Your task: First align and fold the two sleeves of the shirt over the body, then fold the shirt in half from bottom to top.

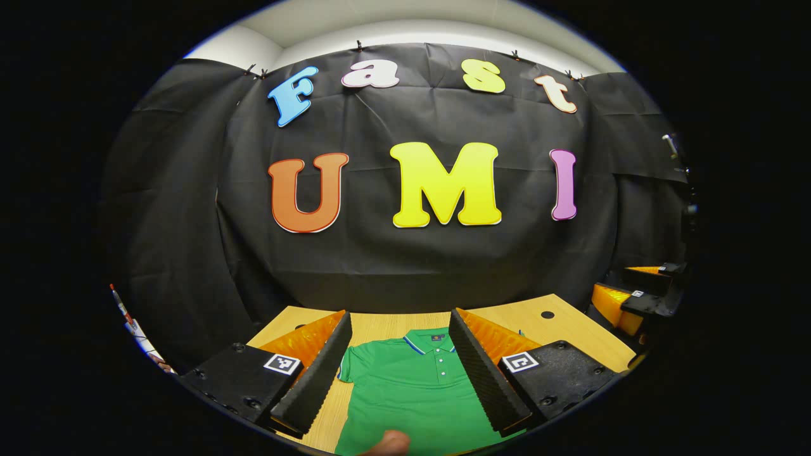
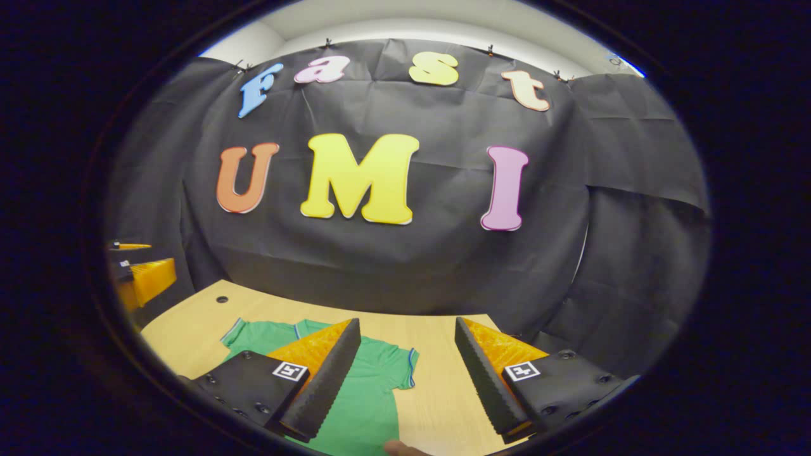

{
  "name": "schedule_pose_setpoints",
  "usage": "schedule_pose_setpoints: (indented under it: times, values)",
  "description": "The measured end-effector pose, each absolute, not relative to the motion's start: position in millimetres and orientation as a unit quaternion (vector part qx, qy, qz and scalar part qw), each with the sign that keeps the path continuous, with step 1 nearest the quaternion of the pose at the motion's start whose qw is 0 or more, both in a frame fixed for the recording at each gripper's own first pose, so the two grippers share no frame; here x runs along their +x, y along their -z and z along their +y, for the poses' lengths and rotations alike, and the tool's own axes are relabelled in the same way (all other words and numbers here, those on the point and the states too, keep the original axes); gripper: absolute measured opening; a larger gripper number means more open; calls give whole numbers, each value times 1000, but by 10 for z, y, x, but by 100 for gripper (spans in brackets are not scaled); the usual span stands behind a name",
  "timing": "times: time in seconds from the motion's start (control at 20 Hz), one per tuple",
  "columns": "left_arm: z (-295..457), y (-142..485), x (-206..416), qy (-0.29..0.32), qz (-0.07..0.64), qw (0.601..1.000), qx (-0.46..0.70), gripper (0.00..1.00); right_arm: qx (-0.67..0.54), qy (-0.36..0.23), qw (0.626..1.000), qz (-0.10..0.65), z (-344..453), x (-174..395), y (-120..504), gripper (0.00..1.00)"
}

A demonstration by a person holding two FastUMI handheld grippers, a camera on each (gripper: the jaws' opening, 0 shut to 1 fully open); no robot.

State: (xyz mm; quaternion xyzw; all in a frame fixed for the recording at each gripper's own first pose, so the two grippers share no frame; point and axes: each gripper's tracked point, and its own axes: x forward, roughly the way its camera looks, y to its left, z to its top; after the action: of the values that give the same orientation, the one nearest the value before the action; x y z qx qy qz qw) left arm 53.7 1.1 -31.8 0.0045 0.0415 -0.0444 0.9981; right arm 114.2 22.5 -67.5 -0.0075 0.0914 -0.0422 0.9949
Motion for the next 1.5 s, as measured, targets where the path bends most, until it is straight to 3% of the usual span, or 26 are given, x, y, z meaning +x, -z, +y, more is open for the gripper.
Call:
schedule_pose_setpoints:
  times: [0.5,0.85,1.15,1.5]
  values:
    - [109,713,744,45,90,995,5,99,4,69,966,248,12,2435,2074,97]
    - [243,1066,767,31,140,990,-4,100,26,100,925,364,-54,2755,3148,97]
    - [180,1251,724,43,165,985,-6,100,41,99,906,410,-41,2845,3559,95]
    - [94,1442,610,59,197,979,12,100,44,83,903,419,17,3006,3677,40]
